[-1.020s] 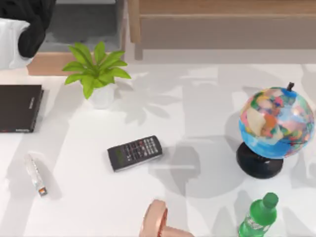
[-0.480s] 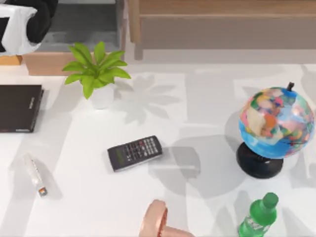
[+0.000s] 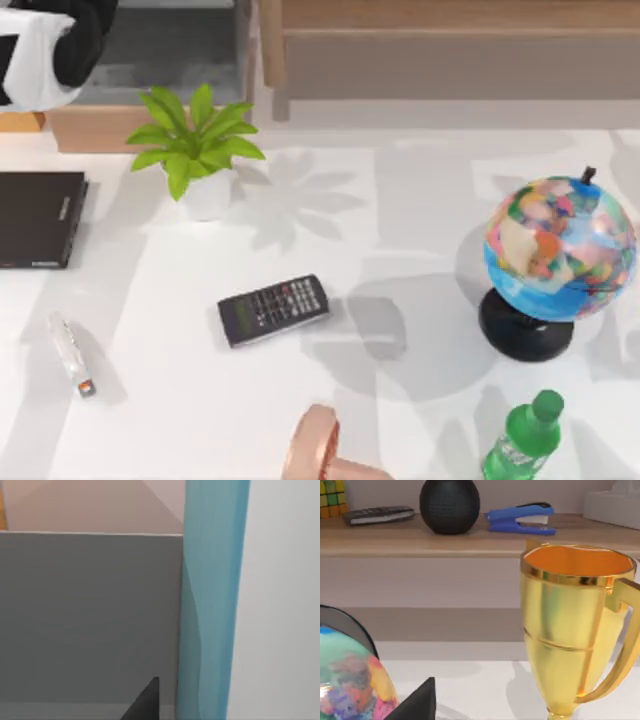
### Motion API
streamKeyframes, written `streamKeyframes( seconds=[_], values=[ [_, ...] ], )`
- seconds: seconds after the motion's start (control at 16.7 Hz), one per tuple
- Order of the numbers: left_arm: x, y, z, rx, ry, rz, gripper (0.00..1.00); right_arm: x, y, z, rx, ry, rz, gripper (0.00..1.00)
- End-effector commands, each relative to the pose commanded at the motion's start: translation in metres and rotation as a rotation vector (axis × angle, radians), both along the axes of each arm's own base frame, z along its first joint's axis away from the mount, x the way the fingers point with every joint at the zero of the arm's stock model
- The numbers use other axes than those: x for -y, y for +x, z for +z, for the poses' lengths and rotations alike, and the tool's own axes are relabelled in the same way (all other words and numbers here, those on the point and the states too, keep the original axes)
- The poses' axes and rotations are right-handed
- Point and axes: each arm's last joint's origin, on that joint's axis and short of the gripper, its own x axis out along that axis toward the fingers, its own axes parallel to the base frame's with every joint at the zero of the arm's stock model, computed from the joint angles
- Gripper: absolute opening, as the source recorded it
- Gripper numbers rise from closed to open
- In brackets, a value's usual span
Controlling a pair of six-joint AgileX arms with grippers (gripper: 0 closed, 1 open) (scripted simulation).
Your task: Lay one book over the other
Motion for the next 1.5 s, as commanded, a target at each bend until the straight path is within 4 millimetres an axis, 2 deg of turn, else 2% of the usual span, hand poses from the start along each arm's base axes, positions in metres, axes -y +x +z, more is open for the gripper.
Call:
streamKeyframes(
  seconds=[0.42,0.9,1.26,1.5],
  values=[
    [0.0,0.0,0.0,0.0,0.0,0.0,0.02,0.0,0.0,0.0,0.0,0.0,0.0,1.0],
    [0.0,0.0,0.0,0.0,0.0,0.0,0.0,0.0,0.0,0.0,0.0,0.0,0.0,1.0],
    [0.001,-0.01,0.01,0.003,0.001,-0.002,0.0,0.0,0.0,0.0,0.0,0.0,0.0,1.0],
    [0.0,-0.009,0.01,0.003,0.002,0.001,0.0,0.0,0.0,0.0,0.0,0.0,0.0,1.0]
  ],
)
